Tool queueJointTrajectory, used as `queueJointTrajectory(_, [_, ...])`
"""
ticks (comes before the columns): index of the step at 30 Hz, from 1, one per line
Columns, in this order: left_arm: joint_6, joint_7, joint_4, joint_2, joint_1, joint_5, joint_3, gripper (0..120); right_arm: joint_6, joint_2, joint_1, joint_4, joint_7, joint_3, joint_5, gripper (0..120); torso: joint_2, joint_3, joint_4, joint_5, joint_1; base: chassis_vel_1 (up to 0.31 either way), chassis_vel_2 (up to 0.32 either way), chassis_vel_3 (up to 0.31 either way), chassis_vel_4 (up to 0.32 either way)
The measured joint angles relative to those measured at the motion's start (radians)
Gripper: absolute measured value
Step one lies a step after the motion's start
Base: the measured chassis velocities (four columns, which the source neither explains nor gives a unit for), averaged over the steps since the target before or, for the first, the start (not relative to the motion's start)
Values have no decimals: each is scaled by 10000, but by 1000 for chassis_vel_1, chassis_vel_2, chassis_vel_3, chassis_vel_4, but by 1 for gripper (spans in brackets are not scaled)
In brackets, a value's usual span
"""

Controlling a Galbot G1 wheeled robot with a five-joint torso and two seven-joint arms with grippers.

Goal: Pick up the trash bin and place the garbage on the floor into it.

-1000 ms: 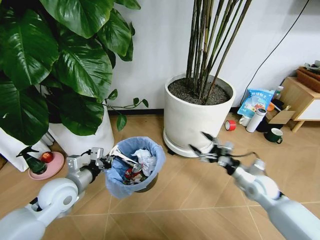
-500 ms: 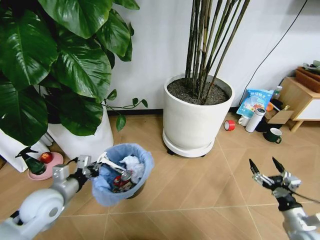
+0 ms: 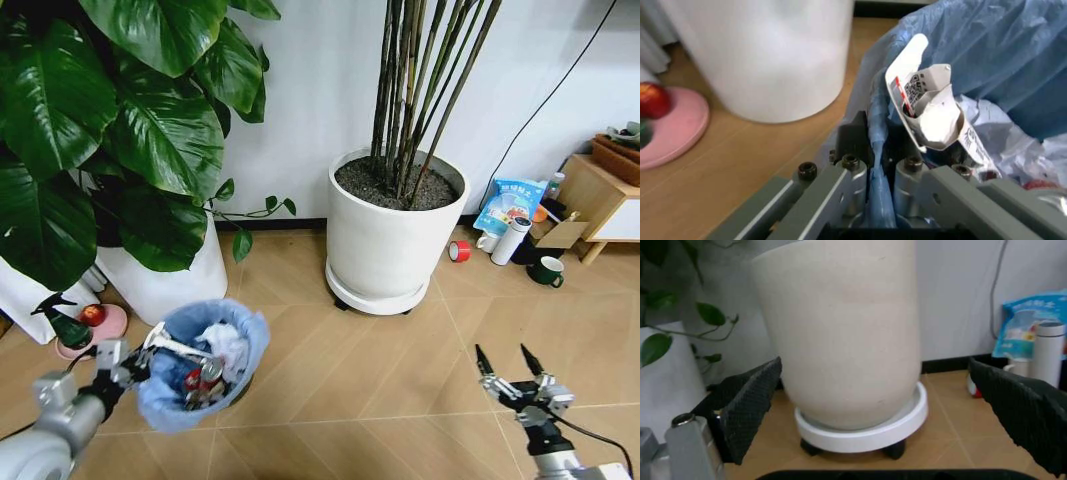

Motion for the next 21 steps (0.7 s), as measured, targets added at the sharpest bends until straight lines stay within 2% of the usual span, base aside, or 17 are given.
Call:
queueJointTrajectory(1, [0,0,0,0,0,0,0,0,0,0,0,0,0,0,0,100,0,0,0,0,0,0,0,0,0])
queueJointTrajectory(6, [-169,216,-63,-793,449,327,-366,0,146,63,294,-189,210,-214,-290,100,0,0,0,-1,0,0,0,0,0])
queueJointTrajectory(10, [-206,241,-62,-1024,550,446,-410,0,276,51,343,-356,223,-270,-298,100,0,0,-1,-2,0,0,0,0,0])
queueJointTrajectory(21, [-190,149,-35,-1006,394,483,-277,0,606,13,404,-616,46,-287,-237,100,0,1,-2,-1,1,0,0,0,0])
